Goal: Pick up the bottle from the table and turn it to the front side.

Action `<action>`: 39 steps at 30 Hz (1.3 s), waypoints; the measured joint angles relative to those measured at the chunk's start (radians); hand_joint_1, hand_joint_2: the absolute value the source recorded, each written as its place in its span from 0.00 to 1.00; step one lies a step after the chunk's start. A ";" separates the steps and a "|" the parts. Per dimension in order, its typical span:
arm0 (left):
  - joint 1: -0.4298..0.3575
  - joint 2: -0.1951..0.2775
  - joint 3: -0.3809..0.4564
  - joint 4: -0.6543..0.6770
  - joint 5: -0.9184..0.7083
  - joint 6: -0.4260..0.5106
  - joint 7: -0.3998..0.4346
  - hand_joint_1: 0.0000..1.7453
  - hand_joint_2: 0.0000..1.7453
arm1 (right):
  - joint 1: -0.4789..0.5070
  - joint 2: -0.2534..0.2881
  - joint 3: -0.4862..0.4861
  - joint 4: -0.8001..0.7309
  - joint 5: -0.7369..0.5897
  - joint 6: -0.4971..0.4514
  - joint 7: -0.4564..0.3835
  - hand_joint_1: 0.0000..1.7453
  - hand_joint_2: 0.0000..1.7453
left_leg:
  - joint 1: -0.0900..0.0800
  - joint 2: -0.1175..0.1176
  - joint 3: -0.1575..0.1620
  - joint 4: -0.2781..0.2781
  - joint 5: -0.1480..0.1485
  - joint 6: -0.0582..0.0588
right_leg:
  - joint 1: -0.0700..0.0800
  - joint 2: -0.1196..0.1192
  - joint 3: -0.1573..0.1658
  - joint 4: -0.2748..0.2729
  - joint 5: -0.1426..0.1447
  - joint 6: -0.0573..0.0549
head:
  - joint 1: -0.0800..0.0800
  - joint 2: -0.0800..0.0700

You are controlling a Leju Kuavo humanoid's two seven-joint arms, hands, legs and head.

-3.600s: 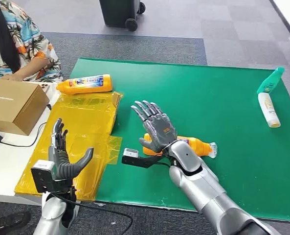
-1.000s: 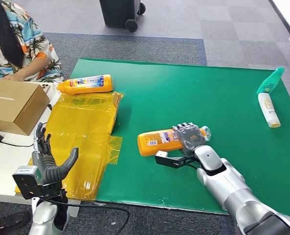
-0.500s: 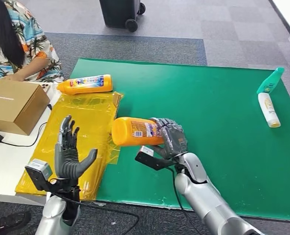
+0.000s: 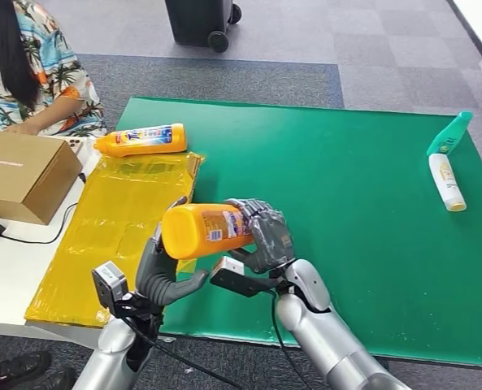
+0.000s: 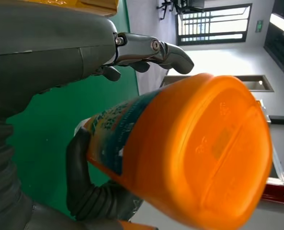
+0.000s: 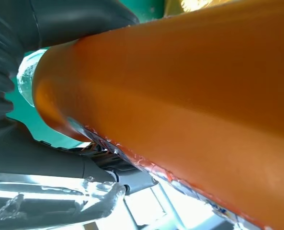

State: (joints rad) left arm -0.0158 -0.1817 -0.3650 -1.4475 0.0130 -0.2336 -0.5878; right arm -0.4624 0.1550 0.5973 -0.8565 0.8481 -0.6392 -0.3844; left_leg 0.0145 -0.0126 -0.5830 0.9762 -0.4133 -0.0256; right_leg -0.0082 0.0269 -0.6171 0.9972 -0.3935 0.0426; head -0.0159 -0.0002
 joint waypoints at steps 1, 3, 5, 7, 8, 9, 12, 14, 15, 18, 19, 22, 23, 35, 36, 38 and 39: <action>-0.002 0.002 -0.002 0.003 0.002 -0.001 0.000 0.00 1.00 | 0.004 -0.001 0.009 -0.006 0.005 0.005 -0.004 1.00 1.00 | 0.000 0.000 0.000 0.000 0.000 0.000 | 0.000 0.000 0.000 0.000 0.000 0.000 | 0.000 0.000; -0.005 0.005 -0.004 0.008 0.006 -0.001 0.000 0.00 1.00 | 0.010 -0.004 0.028 -0.013 0.018 0.012 -0.004 1.00 1.00 | 0.000 0.000 0.000 0.000 0.000 0.000 | 0.000 0.000 0.000 0.000 0.000 0.000 | 0.000 0.000; -0.005 0.008 -0.003 0.009 0.009 -0.001 0.000 0.00 1.00 | 0.014 -0.010 0.048 -0.015 0.033 0.014 0.000 1.00 1.00 | 0.000 0.000 0.000 0.000 0.000 0.000 | 0.000 0.000 0.000 0.000 0.000 0.000 | 0.000 0.000; -0.004 0.012 -0.003 0.009 0.010 0.001 0.000 0.00 1.00 | 0.014 -0.016 0.065 -0.014 0.048 0.015 0.009 1.00 1.00 | 0.000 0.000 0.000 0.000 0.000 0.000 | 0.000 0.000 0.000 0.000 0.000 0.000 | 0.000 0.000; -0.004 0.013 -0.003 0.009 0.010 0.004 0.000 0.00 1.00 | 0.013 -0.019 0.072 -0.013 0.055 0.016 0.014 1.00 1.00 | 0.000 0.000 0.000 0.000 0.000 0.000 | 0.000 0.000 0.000 0.000 0.000 0.000 | 0.000 0.000; -0.003 0.014 -0.002 0.009 0.010 0.007 0.000 0.03 1.00 | 0.012 -0.021 0.080 -0.012 0.061 0.019 0.019 1.00 1.00 | 0.000 0.000 0.000 0.000 0.000 0.000 | 0.000 0.000 0.000 0.000 0.000 0.000 | 0.000 0.000; 0.002 0.016 -0.001 0.009 0.009 0.020 0.000 0.76 1.00 | 0.008 -0.029 0.100 -0.005 0.080 0.030 0.037 1.00 1.00 | 0.000 0.000 0.000 0.000 0.000 0.000 | 0.000 0.000 0.000 0.000 0.000 0.000 | 0.000 0.000; 0.008 0.016 -0.001 0.009 0.009 0.027 0.000 1.00 1.00 | 0.002 -0.032 0.111 0.000 0.091 0.040 0.048 1.00 1.00 | 0.000 0.000 0.000 0.000 0.000 0.000 | 0.000 0.000 0.000 0.000 0.000 0.000 | 0.000 0.000; 0.011 0.016 0.000 0.009 0.009 0.031 0.000 1.00 1.00 | -0.001 -0.034 0.117 0.003 0.097 0.045 0.054 1.00 1.00 | 0.000 0.000 0.000 0.000 0.000 0.000 | 0.000 0.000 0.000 0.000 0.000 0.000 | 0.000 0.000; 0.016 0.016 0.001 0.009 0.006 0.039 -0.002 1.00 1.00 | -0.011 -0.037 0.133 0.011 0.111 0.060 0.070 1.00 1.00 | 0.000 0.000 0.000 0.000 0.000 0.000 | 0.000 0.000 -0.001 0.000 0.000 0.000 | 0.000 0.000; 0.017 0.016 0.002 0.009 0.004 0.042 -0.004 1.00 1.00 | -0.013 -0.038 0.138 0.013 0.114 0.063 0.074 1.00 1.00 | 0.000 0.000 0.000 0.000 0.000 0.000 | 0.000 0.000 -0.001 0.000 0.000 0.000 | 0.000 0.000; 0.019 0.016 0.005 0.009 -0.002 0.046 -0.011 1.00 1.00 | -0.019 -0.038 0.149 0.020 0.118 0.066 0.081 1.00 1.00 | 0.000 0.000 0.000 0.000 0.000 0.000 | 0.000 0.000 -0.001 0.000 0.000 0.000 | 0.000 0.000; 0.019 0.016 0.006 0.009 -0.004 0.047 -0.014 1.00 1.00 | -0.021 -0.038 0.152 0.022 0.118 0.067 0.083 1.00 1.00 | 0.000 0.000 0.000 0.000 0.000 0.000 | 0.000 0.000 -0.001 0.000 0.000 0.000 | 0.000 0.000; 0.007 0.021 0.012 -0.014 -0.086 0.104 -0.021 1.00 1.00 | -0.017 -0.041 0.164 0.024 0.105 0.056 0.094 0.00 1.00 | 0.000 0.000 0.000 0.000 0.000 0.000 | 0.000 0.000 -0.001 0.000 0.000 0.000 | 0.000 0.000; 0.004 0.025 0.012 -0.019 -0.095 0.104 -0.021 1.00 1.00 | -0.015 -0.041 0.164 0.024 0.102 0.052 0.095 0.00 1.00 | 0.000 0.000 0.000 0.000 0.000 0.000 | 0.000 0.000 -0.001 0.000 0.000 0.000 | 0.000 0.000; -0.003 0.036 0.012 -0.030 -0.115 0.100 -0.021 1.00 1.00 | -0.009 -0.041 0.163 0.023 0.091 0.041 0.093 0.00 1.00 | 0.000 0.000 0.000 0.000 0.000 0.000 | 0.000 0.000 -0.001 0.000 0.000 0.000 | 0.000 0.000; -0.006 0.042 0.012 -0.036 -0.129 0.101 -0.019 1.00 1.00 | -0.006 -0.041 0.162 0.023 0.085 0.034 0.092 0.00 1.00 | 0.000 0.000 0.000 0.000 0.000 0.000 | 0.000 0.000 -0.001 0.000 0.000 0.000 | 0.000 0.000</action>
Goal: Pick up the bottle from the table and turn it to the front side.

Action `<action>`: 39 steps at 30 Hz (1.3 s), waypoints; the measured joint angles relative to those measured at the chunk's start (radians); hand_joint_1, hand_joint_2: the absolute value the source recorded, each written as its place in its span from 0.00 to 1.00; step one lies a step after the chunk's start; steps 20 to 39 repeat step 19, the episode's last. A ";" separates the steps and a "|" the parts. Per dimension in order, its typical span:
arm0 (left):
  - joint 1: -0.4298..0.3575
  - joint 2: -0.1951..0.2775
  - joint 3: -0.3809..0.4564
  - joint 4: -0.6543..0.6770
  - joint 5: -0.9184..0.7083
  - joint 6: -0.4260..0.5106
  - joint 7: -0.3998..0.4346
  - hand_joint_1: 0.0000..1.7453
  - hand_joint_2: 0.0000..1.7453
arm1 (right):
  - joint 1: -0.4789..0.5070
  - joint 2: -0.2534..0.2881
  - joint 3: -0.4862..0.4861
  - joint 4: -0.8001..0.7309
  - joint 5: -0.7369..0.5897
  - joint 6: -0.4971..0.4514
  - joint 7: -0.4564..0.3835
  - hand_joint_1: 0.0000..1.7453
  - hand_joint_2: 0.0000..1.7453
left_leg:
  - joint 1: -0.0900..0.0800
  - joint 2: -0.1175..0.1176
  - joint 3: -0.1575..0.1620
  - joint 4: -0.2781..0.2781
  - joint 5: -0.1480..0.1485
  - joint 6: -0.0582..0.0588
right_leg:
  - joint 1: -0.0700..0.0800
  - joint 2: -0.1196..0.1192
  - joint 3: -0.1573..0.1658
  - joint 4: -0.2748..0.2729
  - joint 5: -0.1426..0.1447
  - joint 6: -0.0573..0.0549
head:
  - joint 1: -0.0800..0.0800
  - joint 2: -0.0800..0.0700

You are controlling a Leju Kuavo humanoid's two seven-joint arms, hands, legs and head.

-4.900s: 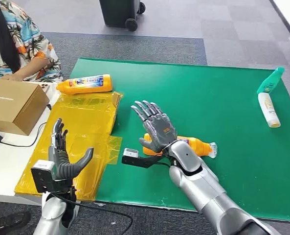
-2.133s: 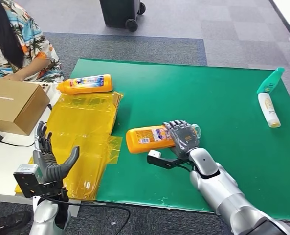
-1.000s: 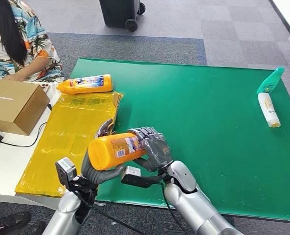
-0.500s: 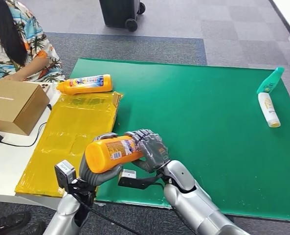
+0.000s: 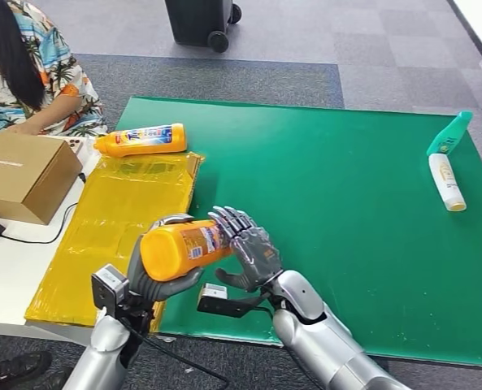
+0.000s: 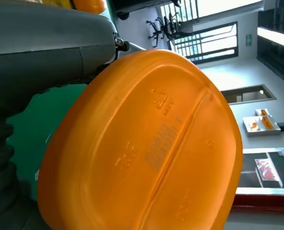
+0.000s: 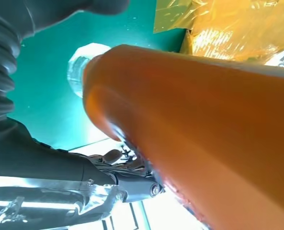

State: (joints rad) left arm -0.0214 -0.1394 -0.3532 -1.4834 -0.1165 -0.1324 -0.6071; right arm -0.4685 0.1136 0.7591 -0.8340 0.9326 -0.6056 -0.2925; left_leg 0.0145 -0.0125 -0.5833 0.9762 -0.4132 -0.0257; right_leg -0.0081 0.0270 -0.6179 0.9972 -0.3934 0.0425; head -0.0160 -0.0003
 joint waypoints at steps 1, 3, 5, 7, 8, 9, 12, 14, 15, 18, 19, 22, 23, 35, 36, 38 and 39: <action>-0.003 0.006 0.000 -0.007 -0.018 0.005 0.002 1.00 1.00 | 0.004 0.000 -0.002 -0.001 -0.007 -0.008 -0.001 0.00 1.00 | 0.000 0.000 0.000 0.000 0.000 0.000 | 0.000 0.000 0.000 0.000 0.000 0.000 | 0.000 0.000; -0.010 0.020 -0.001 -0.021 -0.058 0.023 0.012 1.00 1.00 | 0.014 0.001 -0.012 -0.005 -0.020 -0.032 -0.004 0.00 1.00 | 0.000 0.000 0.000 0.000 0.000 0.000 | 0.000 0.000 0.000 0.000 0.000 0.000 | 0.000 0.000; -0.017 0.035 -0.002 -0.034 -0.092 0.044 0.025 1.00 1.00 | 0.028 0.003 -0.030 -0.017 -0.030 -0.064 -0.011 0.00 1.00 | 0.000 0.000 0.000 0.000 0.000 0.000 | 0.000 0.000 0.000 0.000 0.000 0.000 | 0.000 0.000; -0.022 0.051 -0.003 -0.047 -0.116 0.059 0.037 1.00 1.00 | 0.045 0.010 -0.060 -0.040 -0.032 -0.085 -0.028 0.00 1.00 | 0.000 0.000 0.000 0.000 0.000 0.000 | 0.000 0.000 0.000 0.000 0.000 0.000 | 0.000 0.000; -0.024 0.058 -0.004 -0.052 -0.121 0.062 0.041 1.00 1.00 | 0.052 0.015 -0.078 -0.053 -0.031 -0.089 -0.038 0.00 1.00 | 0.000 0.000 0.000 0.000 0.000 0.000 | 0.000 0.000 0.000 0.000 0.000 0.000 | 0.000 0.000; -0.026 0.066 -0.006 -0.057 -0.119 0.058 0.041 1.00 1.00 | 0.059 0.020 -0.095 -0.063 -0.031 -0.090 -0.048 0.00 1.00 | 0.000 0.000 0.000 0.000 0.000 0.000 | 0.000 0.000 0.000 0.000 0.000 0.000 | 0.000 0.000; -0.027 0.089 -0.013 -0.074 -0.095 0.022 0.034 1.00 1.00 | 0.075 0.035 -0.142 -0.088 -0.048 -0.091 -0.087 0.00 1.00 | 0.000 0.000 0.000 0.000 0.000 0.000 | 0.000 0.000 0.000 0.000 0.000 0.000 | 0.000 0.000; -0.027 0.107 -0.021 -0.085 -0.092 0.004 0.033 1.00 1.00 | 0.088 0.048 -0.175 -0.108 -0.069 -0.092 -0.119 0.00 1.00 | 0.000 0.000 0.000 0.000 0.000 0.000 | 0.000 0.000 0.000 0.000 0.000 0.000 | 0.000 0.000; -0.027 0.115 -0.026 -0.089 -0.093 -0.001 0.038 1.00 1.00 | 0.095 0.056 -0.194 -0.120 -0.077 -0.092 -0.137 0.00 1.00 | 0.000 0.000 0.000 0.000 0.000 0.000 | 0.000 0.000 0.000 0.000 0.000 0.000 | 0.000 0.000; -0.026 0.142 -0.040 -0.094 -0.095 -0.011 0.073 1.00 1.00 | 0.120 0.083 -0.255 -0.154 -0.096 -0.092 -0.191 0.00 1.00 | 0.000 0.000 0.000 0.000 0.000 0.000 | 0.000 0.000 0.000 0.000 0.000 0.000 | 0.000 0.000; -0.026 0.146 -0.042 -0.094 -0.095 -0.013 0.080 1.00 1.00 | 0.125 0.087 -0.265 -0.160 -0.099 -0.092 -0.199 0.00 1.00 | 0.000 0.000 0.000 0.000 0.000 0.000 | 0.000 0.000 0.000 0.000 0.000 0.000 | 0.000 0.000; -0.026 0.146 -0.042 -0.094 -0.095 -0.013 0.080 1.00 1.00 | 0.125 0.087 -0.265 -0.160 -0.099 -0.092 -0.199 0.00 1.00 | 0.000 0.000 0.000 0.000 0.000 0.000 | 0.000 0.000 0.000 0.000 0.000 0.000 | 0.000 0.000; -0.026 0.146 -0.042 -0.094 -0.095 -0.013 0.080 1.00 1.00 | 0.125 0.087 -0.265 -0.160 -0.099 -0.092 -0.199 0.00 1.00 | 0.000 0.000 0.000 0.000 0.000 0.000 | 0.000 0.000 0.000 0.000 0.000 0.000 | 0.000 0.000; -0.026 0.146 -0.042 -0.094 -0.095 -0.013 0.080 1.00 1.00 | 0.125 0.087 -0.265 -0.160 -0.099 -0.092 -0.199 0.00 1.00 | 0.000 0.000 0.000 0.000 0.000 0.000 | 0.000 0.000 0.000 0.000 0.000 0.000 | 0.000 0.000; -0.026 0.146 -0.042 -0.094 -0.095 -0.013 0.080 1.00 1.00 | 0.125 0.087 -0.265 -0.160 -0.099 -0.092 -0.199 0.00 1.00 | 0.000 0.000 0.000 0.000 0.000 0.000 | 0.000 0.000 0.000 0.000 0.000 0.000 | 0.000 0.000; -0.026 0.146 -0.042 -0.094 -0.095 -0.013 0.080 1.00 1.00 | 0.125 0.087 -0.265 -0.160 -0.099 -0.092 -0.199 0.00 1.00 | 0.000 0.000 0.000 0.000 0.000 0.000 | 0.000 0.000 0.000 0.000 0.000 0.000 | 0.000 0.000; -0.026 0.146 -0.042 -0.094 -0.095 -0.013 0.080 1.00 1.00 | 0.125 0.087 -0.265 -0.160 -0.099 -0.092 -0.199 0.00 1.00 | 0.000 0.000 0.000 0.000 0.000 0.000 | 0.000 0.000 0.000 0.000 0.000 0.000 | 0.000 0.000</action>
